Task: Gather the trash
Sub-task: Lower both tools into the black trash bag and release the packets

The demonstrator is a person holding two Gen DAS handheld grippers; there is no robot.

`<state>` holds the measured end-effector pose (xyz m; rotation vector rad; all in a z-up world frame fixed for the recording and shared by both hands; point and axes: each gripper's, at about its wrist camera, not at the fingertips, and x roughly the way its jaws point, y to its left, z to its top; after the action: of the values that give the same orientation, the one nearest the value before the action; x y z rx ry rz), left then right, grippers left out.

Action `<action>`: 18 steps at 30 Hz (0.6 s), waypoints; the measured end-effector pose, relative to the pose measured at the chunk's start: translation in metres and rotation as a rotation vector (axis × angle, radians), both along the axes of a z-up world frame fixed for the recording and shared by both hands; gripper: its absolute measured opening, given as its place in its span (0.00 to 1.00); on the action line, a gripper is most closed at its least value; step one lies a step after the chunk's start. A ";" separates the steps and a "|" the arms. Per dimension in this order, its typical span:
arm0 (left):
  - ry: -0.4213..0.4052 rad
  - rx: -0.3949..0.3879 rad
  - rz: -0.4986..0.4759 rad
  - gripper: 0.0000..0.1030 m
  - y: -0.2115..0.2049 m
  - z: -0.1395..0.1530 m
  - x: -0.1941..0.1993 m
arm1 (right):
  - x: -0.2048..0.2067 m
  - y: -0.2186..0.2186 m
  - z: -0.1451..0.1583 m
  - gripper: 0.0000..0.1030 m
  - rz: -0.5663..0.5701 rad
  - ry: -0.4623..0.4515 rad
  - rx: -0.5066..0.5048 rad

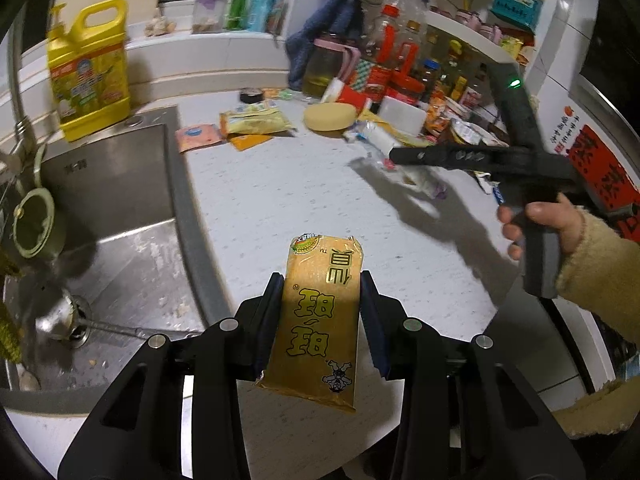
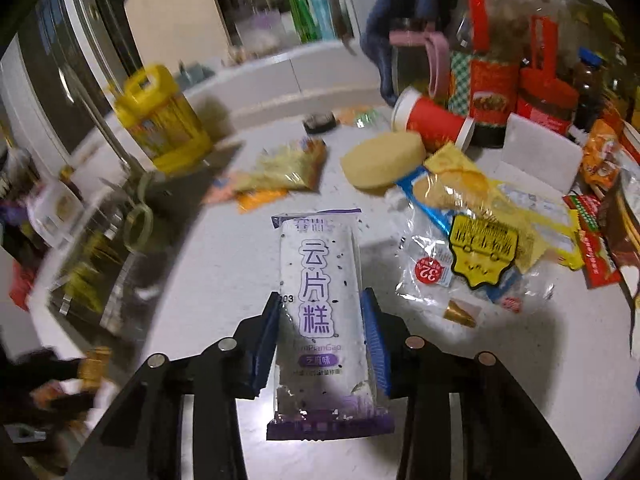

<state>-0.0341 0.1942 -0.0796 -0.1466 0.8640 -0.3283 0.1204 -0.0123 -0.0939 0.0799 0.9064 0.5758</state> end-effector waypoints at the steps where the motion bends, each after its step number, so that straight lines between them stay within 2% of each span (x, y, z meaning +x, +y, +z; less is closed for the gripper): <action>1: -0.003 0.000 -0.011 0.36 -0.004 0.001 0.001 | -0.004 -0.003 0.004 0.39 0.001 -0.001 0.013; 6: -0.019 -0.016 -0.106 0.36 -0.035 0.011 0.005 | -0.046 -0.047 0.025 0.39 -0.024 0.007 0.065; 10: -0.028 -0.026 -0.265 0.36 -0.078 0.022 -0.012 | -0.095 -0.099 0.030 0.39 -0.071 0.052 0.080; 14: 0.016 -0.052 -0.438 0.36 -0.125 0.022 -0.040 | -0.146 -0.146 0.014 0.39 -0.138 0.134 0.028; 18: 0.142 -0.031 -0.628 0.36 -0.175 -0.013 -0.069 | -0.202 -0.188 -0.032 0.39 -0.225 0.303 -0.005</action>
<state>-0.1030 0.0188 -0.0927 0.0797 1.0345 -0.9271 -0.0815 -0.2007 -0.1259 0.2666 1.1754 0.3561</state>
